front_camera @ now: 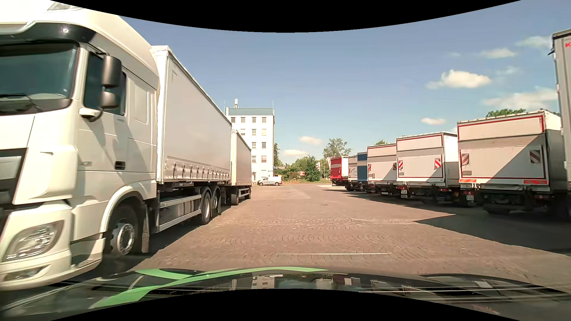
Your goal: Follow the waypoints while adhering to traffic rules and regulations
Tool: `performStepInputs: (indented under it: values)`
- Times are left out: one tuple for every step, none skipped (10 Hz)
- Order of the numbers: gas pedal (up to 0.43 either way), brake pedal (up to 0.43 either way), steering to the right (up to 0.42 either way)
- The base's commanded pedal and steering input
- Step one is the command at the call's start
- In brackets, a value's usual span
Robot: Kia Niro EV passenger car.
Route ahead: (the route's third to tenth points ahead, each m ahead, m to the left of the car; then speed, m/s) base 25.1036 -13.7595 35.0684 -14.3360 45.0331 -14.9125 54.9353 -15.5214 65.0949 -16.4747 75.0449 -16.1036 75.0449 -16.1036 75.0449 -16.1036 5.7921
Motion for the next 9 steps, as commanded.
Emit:
performStepInputs:
  values:
    - [0.118, 0.0, 0.012]
    - [0.118, 0.0, 0.008]
    - [0.118, 0.0, 0.006]
    - [0.13, 0.0, 0.006]
    - [0.13, 0.0, 0.007]
    - [0.13, 0.0, 0.007]
    - [0.13, 0.0, 0.007]
    - [0.13, 0.0, 0.007]
    - [0.13, 0.0, 0.007]
